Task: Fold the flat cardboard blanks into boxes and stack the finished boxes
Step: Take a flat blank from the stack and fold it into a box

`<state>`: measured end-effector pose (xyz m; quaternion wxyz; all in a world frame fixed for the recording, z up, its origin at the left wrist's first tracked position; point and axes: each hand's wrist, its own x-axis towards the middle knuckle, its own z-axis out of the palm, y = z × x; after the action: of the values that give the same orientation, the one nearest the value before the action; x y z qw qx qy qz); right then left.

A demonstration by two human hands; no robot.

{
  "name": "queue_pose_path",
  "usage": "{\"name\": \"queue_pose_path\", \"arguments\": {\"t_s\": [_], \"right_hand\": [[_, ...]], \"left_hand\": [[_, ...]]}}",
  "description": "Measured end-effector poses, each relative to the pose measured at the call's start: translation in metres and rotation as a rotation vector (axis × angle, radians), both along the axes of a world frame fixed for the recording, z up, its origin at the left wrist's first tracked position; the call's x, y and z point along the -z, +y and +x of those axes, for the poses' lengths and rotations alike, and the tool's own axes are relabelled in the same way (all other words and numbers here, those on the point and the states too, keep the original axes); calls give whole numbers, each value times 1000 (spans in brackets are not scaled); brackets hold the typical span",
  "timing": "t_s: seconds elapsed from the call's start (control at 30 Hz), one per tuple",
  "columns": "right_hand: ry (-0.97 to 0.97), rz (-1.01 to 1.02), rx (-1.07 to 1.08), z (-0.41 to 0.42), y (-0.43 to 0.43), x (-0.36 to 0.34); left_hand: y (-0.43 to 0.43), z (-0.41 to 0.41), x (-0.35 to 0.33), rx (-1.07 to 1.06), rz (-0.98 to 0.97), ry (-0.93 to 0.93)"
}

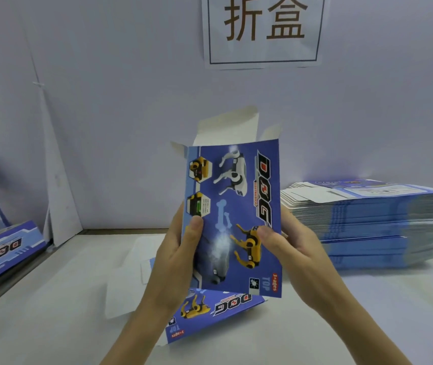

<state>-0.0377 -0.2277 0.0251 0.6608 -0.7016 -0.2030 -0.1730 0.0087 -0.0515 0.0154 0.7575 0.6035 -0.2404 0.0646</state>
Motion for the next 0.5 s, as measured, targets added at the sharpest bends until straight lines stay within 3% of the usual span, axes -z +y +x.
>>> {"name": "queue_pose_path", "arguments": {"t_s": [0.2, 0.4, 0.5], "right_hand": [[62, 70, 44, -3, -11, -6], [153, 132, -45, -8, -11, -2], [282, 317, -196, -4, -4, -7]], "left_hand": [[3, -4, -6, -145, -67, -31], [-1, -8, -7, 49, -145, 82], [2, -4, -5, 51, -125, 70]]}}
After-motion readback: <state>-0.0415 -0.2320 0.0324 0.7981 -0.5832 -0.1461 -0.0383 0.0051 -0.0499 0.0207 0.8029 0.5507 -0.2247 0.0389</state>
